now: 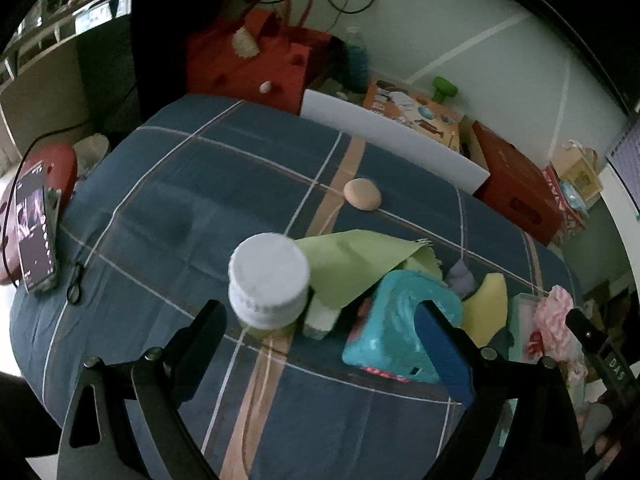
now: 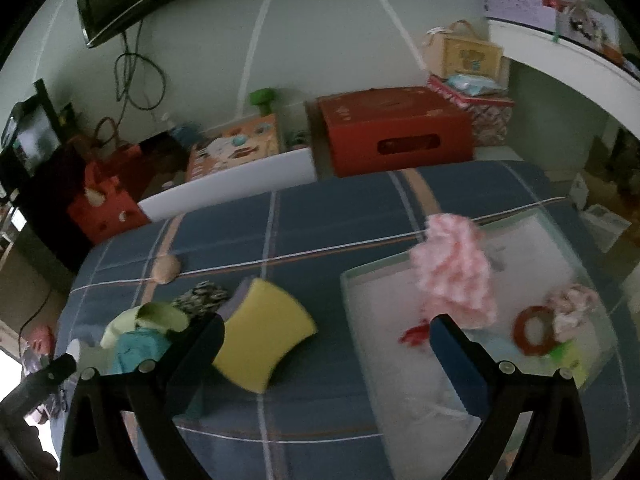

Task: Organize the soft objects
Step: 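Withdraw both grippers from the tray back over the table items, then lower the right gripper onto the yellow sponge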

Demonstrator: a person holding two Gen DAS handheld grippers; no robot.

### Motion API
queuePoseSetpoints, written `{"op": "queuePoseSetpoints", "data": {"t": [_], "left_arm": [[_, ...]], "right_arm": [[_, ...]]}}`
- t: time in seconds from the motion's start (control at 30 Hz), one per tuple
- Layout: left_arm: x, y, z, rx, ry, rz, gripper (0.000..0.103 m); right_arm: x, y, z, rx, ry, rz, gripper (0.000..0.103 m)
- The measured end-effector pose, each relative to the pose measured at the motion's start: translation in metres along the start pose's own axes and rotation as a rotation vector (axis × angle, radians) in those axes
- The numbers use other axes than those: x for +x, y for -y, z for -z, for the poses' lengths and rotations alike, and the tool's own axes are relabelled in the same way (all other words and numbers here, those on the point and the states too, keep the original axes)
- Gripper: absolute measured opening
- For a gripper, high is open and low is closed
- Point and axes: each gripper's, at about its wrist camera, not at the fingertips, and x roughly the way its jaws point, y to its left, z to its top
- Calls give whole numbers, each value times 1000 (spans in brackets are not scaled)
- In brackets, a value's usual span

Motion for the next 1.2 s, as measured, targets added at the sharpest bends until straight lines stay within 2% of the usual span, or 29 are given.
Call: {"op": "queuePoseSetpoints", "data": {"t": [0.23,0.37,0.77,1.2], "left_arm": [[3,-7,0,-26,-9,11,95],[11,-4,2,-17,-31,17,95],[20,2,5,7,-49,14,95],[32,10,8,38,-82,21,95]], "right_arm": [[30,-30,12,-15,-69,-67,103],[48,-38,19,-20,-118,-63,103],[81,-45,22,47,-182,-92,103],[104,-43,25,93,-222,-80,103]]}}
